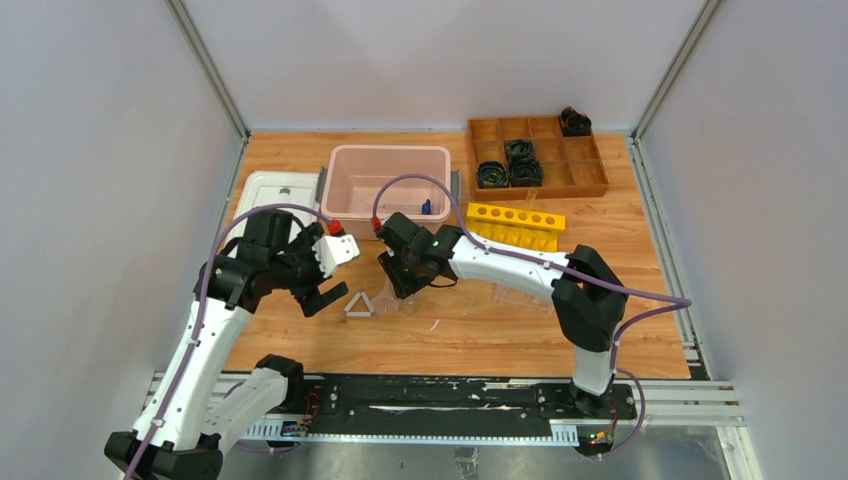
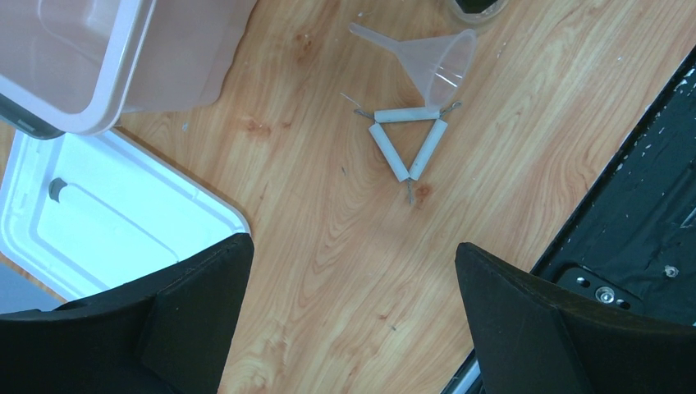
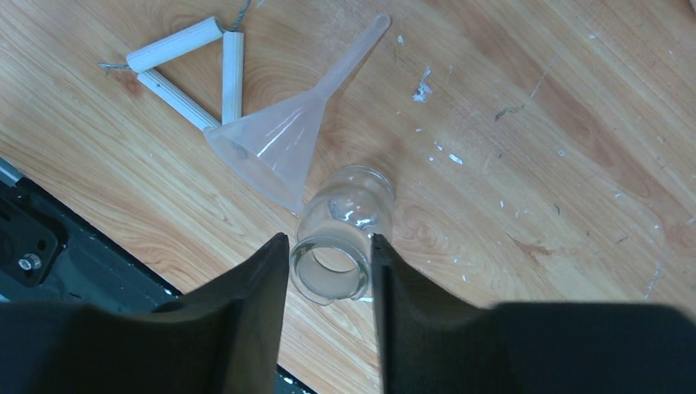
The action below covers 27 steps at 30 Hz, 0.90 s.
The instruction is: Organize the chemistry lab equipment
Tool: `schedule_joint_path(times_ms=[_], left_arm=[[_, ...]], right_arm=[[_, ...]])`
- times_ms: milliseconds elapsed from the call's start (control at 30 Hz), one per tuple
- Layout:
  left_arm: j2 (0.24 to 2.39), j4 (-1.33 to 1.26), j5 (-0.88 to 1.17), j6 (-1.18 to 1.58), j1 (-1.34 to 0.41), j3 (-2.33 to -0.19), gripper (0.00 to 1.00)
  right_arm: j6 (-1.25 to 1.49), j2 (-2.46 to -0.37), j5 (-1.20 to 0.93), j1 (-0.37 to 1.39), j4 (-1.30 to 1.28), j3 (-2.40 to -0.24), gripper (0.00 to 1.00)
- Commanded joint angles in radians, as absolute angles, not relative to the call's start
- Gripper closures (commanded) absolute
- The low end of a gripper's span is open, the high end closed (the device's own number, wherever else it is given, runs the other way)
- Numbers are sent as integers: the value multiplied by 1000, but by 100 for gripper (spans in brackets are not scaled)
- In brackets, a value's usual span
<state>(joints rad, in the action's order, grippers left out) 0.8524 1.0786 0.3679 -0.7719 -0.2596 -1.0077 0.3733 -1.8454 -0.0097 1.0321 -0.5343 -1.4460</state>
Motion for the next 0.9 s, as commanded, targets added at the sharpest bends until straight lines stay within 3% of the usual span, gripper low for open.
schedule_joint_path(times_ms=[0, 100, 233, 433, 533, 867], left_arm=[[838, 1062, 361, -794, -264, -1002, 0], [843, 1063, 368, -795, -263, -1003, 0], [850, 1063, 371, -796, -264, -1009, 0], [847, 1062, 374, -806, -264, -1001, 0], [852, 1061, 375, -816, -264, -993, 0], [837, 1062, 394, -822, -264, -970, 0]], right_arm=[[358, -1858, 44, 1042, -611, -1470, 52], [357, -1857, 51, 1043, -636, -1466, 45], [369, -1859, 53, 1046, -635, -1451, 48], [369, -1819, 91, 1046, -643, -1478, 87], [347, -1784, 124, 1041, -705, -1549, 100], [273, -1757, 129, 893, -778, -1914, 100]])
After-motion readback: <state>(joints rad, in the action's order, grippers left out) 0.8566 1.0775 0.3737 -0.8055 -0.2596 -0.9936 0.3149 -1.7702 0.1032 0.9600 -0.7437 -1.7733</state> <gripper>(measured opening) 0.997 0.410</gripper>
